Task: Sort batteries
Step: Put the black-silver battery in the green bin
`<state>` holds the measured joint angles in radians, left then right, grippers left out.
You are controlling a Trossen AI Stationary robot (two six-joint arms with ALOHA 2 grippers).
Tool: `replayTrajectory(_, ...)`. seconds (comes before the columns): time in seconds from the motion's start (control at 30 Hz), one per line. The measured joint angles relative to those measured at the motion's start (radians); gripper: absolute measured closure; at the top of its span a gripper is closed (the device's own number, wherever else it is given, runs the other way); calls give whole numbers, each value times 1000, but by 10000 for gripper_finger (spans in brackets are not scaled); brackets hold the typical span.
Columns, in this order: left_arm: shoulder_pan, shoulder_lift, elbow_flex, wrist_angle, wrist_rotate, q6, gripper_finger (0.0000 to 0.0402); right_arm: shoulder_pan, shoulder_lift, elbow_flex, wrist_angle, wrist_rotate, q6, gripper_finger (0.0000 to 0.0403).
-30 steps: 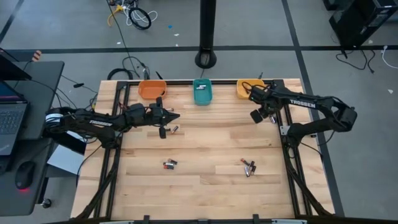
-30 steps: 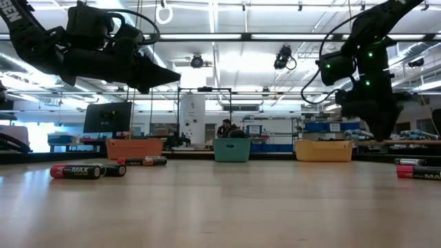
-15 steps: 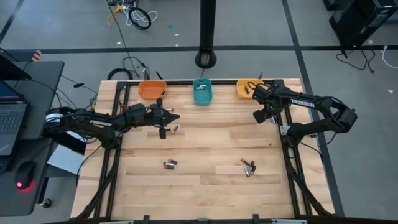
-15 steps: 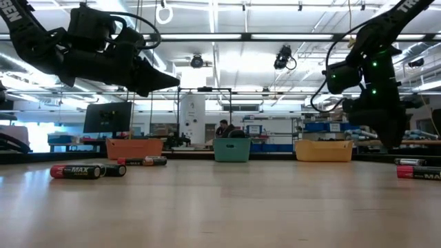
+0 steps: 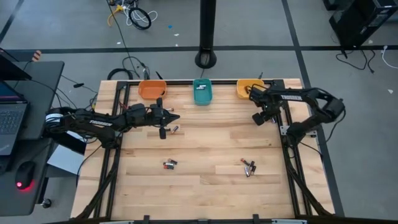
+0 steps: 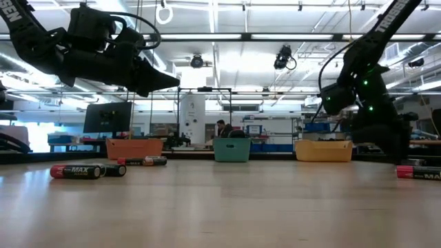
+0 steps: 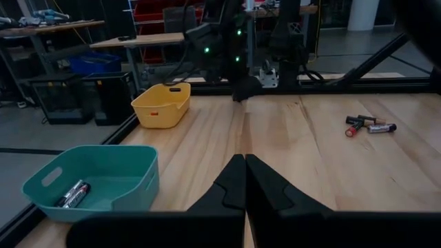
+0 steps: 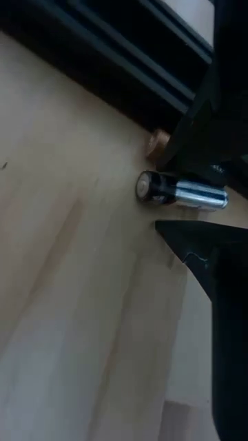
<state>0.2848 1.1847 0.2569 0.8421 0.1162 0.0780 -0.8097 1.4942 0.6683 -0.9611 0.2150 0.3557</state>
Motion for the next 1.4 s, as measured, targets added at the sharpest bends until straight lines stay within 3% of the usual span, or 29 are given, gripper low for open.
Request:
replayTrajectory(0.2,0,0,0,0,0,19,396,2,57,7,6,-7,-19,269)
replayTrajectory(0.43,0,0,0,0,0,22,396,22,10,0,30,-72,-33,302)
replayTrajectory(0.6,0,0,0,0,0,22,396,69,-19,4,72,-211,-67,331)
replayTrajectory(0.73,0,0,0,-1,0,22,396,128,-29,3,136,-322,-103,326)
replayTrajectory(0.9,0,0,0,-2,0,22,396,222,-44,8,201,-363,-112,323)
replayTrajectory(1.1,0,0,0,-2,0,22,396,343,-64,115,240,-355,-90,345)
replayTrajectory(1.4,0,0,0,0,0,22,396,441,12,427,353,-264,-118,345)
